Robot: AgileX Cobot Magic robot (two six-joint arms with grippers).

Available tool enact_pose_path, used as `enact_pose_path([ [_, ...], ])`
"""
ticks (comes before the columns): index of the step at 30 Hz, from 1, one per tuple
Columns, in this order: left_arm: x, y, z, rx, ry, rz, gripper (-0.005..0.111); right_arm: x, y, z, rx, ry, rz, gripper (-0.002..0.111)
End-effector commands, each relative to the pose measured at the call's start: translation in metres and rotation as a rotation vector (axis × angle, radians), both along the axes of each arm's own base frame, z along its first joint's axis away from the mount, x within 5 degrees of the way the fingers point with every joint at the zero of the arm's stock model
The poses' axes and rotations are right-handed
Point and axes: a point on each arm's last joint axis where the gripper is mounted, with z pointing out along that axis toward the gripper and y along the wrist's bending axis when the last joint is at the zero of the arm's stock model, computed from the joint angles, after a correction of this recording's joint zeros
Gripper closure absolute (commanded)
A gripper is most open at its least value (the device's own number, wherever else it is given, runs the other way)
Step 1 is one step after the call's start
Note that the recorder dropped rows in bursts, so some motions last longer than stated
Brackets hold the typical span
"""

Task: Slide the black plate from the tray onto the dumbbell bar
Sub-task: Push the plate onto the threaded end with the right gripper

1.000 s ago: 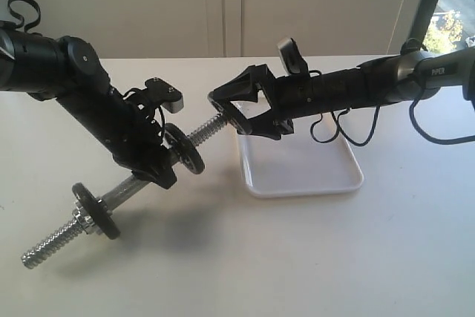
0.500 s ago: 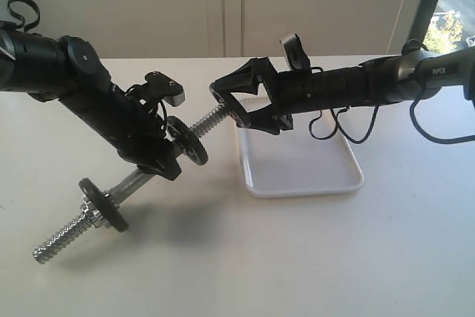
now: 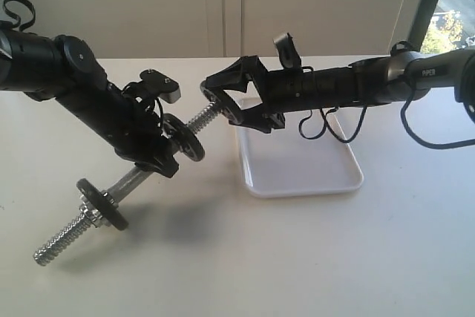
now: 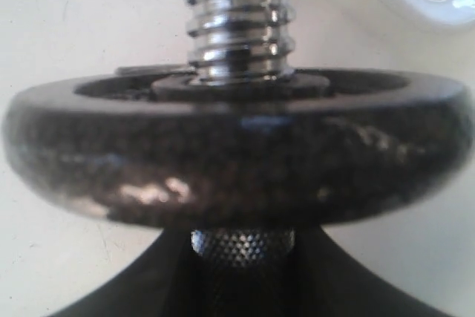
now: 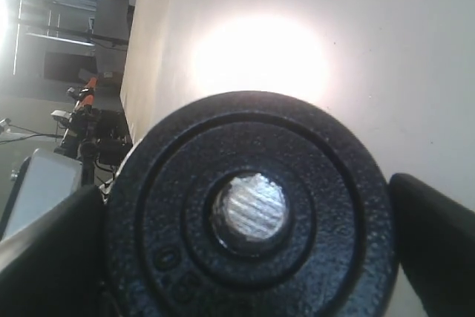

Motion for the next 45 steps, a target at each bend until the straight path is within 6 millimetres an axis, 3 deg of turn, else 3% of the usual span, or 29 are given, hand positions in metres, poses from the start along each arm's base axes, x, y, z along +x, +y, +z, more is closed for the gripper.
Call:
enact_pose_path([
  [1, 0.004, -0.006, 0.029, -0.111, -0.09, 0.068, 0.107, -0.023, 0.033, 0.019, 0.087, -0.019, 0.181, 0.108],
  [11, 0.004, -0.007, 0.03, -0.116, -0.092, 0.076, 0.107, -0.028, 0.042, 0.019, 0.086, -0.018, 0.204, 0.108],
  [18, 0.004, -0.007, 0.03, -0.116, -0.092, 0.076, 0.107, -0.034, 0.054, 0.007, 0.078, 0.007, 0.233, 0.106],
  [20, 0.004, -0.007, 0.03, -0.116, -0.088, 0.074, 0.107, -0.035, 0.055, 0.005, 0.075, 0.011, 0.239, 0.097],
  [22, 0.004, -0.007, 0.03, -0.115, -0.088, 0.072, 0.107, -0.036, 0.056, 0.003, 0.074, 0.015, 0.241, 0.081],
  [27, 0.003, -0.007, 0.029, -0.113, -0.085, 0.069, 0.107, -0.036, 0.057, 0.003, 0.076, 0.015, 0.24, 0.026],
  [29, 0.003, -0.007, 0.029, -0.11, -0.082, 0.064, 0.107, -0.036, 0.057, 0.003, 0.075, 0.002, 0.243, 0.015],
  [37, 0.002, -0.006, 0.029, -0.104, -0.076, 0.052, 0.107, -0.034, 0.054, 0.003, 0.074, -0.006, 0.238, 0.013],
  [45, 0.002, -0.006, 0.029, -0.102, -0.075, 0.05, 0.107, -0.022, 0.032, 0.003, 0.074, -0.008, 0.186, 0.013],
])
